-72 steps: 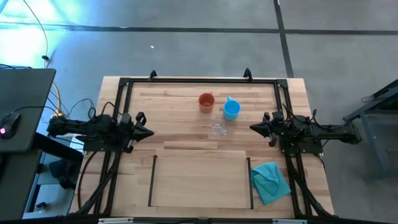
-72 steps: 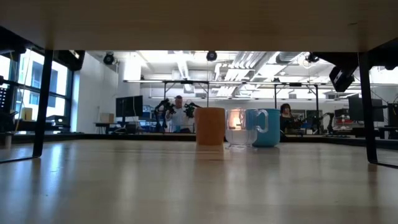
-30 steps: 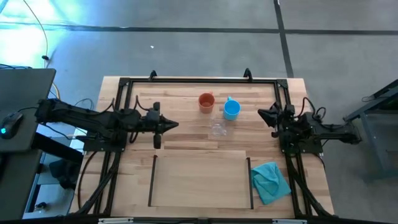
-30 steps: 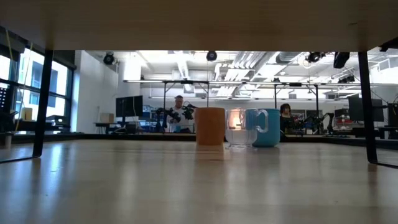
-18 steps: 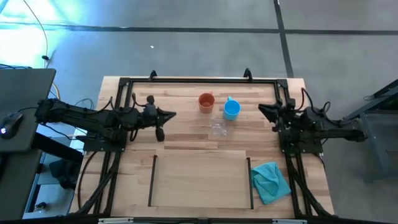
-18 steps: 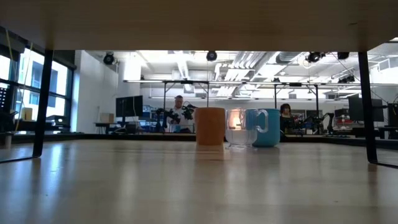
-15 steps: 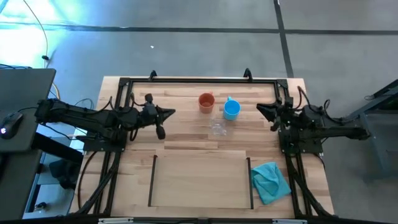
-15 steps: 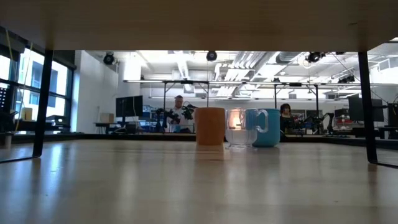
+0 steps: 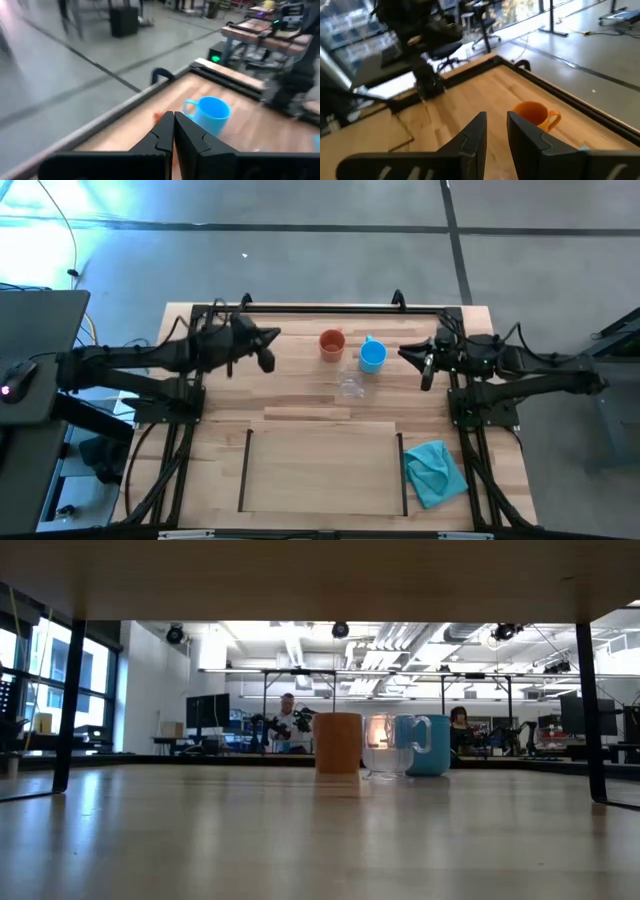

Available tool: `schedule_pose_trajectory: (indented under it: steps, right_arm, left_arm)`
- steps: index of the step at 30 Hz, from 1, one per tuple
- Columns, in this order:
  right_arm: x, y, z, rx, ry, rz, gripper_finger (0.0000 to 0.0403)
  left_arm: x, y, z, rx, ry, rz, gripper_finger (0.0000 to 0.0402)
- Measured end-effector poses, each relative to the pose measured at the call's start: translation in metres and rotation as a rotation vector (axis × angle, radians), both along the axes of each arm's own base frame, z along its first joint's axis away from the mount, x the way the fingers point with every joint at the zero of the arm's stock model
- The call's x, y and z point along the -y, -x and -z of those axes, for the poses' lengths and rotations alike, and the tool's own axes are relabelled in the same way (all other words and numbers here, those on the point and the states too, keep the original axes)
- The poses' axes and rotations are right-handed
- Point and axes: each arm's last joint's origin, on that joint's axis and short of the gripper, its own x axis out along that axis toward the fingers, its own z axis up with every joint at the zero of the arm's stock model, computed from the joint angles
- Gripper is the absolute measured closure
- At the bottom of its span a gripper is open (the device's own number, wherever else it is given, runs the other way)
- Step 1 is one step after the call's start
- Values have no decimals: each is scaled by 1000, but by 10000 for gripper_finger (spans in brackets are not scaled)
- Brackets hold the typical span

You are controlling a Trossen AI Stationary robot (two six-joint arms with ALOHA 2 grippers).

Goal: Stack small to large cups/mugs on shelf
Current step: Put the orange mug on the shelf

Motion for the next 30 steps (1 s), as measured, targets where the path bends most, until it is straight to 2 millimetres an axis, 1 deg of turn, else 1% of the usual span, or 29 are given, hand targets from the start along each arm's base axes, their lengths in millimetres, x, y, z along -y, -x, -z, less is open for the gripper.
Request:
schedule_pose_trajectory:
  steps: [5, 9, 15, 20, 24, 28, 30]
  right_arm:
    - [-3, -4, -10, -3, 32, -133, 336]
    - [-4, -3, -13, 2, 32, -151, 336]
    - [-4, -2, -8, -33, -24, -135, 336]
    - [-4, -2, -7, -31, -73, -121, 336]
    - [-4, -2, -7, -31, -77, -117, 336]
    - [-3, -2, -6, -38, -73, -100, 336]
    - [-3, -2, -7, -38, -69, -87, 336]
  left_arm:
    - [-25, -9, -9, 44, 122, 162, 398]
    - [-49, -16, -12, 7, 180, 239, 398]
    - [-91, -20, 2, -131, 232, 279, 398]
    - [-123, -18, 15, -150, 297, 243, 398]
    - [-139, -23, 20, -105, 392, 258, 399]
    - [-148, -37, 24, -117, 460, 283, 399]
    - [-151, -49, 25, -139, 474, 291, 398]
